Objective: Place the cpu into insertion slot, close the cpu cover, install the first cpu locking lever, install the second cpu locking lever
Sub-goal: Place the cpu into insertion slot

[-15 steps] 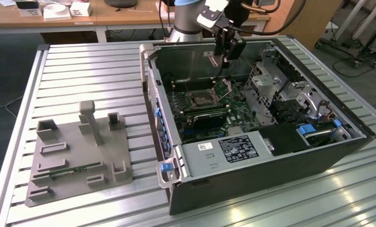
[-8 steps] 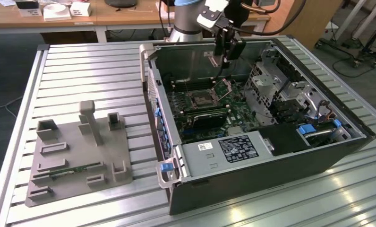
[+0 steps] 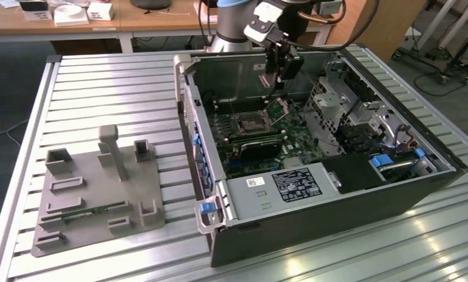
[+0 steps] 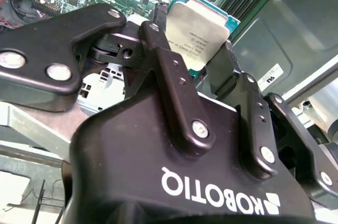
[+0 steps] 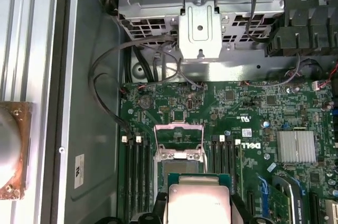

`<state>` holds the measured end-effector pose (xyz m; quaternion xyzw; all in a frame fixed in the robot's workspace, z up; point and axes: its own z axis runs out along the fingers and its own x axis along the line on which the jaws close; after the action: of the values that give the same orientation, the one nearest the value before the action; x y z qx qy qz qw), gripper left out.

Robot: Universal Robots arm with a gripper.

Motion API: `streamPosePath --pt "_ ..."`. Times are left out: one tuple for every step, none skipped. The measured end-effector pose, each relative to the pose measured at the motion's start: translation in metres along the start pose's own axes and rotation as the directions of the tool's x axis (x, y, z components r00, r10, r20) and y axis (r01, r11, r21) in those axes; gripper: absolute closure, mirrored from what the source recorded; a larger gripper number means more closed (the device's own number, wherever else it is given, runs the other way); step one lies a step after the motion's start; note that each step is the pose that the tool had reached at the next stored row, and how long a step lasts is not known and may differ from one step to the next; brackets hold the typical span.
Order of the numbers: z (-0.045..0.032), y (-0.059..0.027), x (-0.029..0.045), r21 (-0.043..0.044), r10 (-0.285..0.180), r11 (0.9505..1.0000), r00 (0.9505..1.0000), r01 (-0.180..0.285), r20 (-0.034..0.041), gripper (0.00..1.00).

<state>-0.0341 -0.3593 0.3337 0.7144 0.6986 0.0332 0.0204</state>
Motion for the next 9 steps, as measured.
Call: streamPosePath --pt "0.0018 -0.0001 0.0000 0.0000 0.000 1.0000 1.0000 0.000 0.0000 0.46" --pt "0.0036 -0.0003 -0.0001 0.0001 0.000 1.0000 1.0000 0.000 0.0001 0.46" --pt "0.0053 -0.0004 -0.0001 0.0000 0.000 1.0000 1.0000 0.000 0.0000 0.46" --pt "0.0069 -0.0005 -0.0001 0.0001 0.000 1.0000 1.0000 0.000 0.0001 0.46" --pt "0.0085 -0.0007 -0.0001 0.0001 0.000 1.0000 1.0000 0.000 0.0002 0.46" --pt "0.0101 -0.0008 0.0000 0.0001 0.000 1.0000 1.0000 0.000 0.0002 0.46" --pt "0.0115 -0.0009 0.0000 0.0000 0.000 1.0000 1.0000 0.000 0.0001 0.46" --pt "0.0128 -0.0009 0.0000 0.0000 0.000 1.0000 1.0000 0.000 0.0000 0.46" --pt "0.0143 -0.0011 0.0000 0.0001 0.000 1.0000 1.0000 0.000 -0.0001 0.46"
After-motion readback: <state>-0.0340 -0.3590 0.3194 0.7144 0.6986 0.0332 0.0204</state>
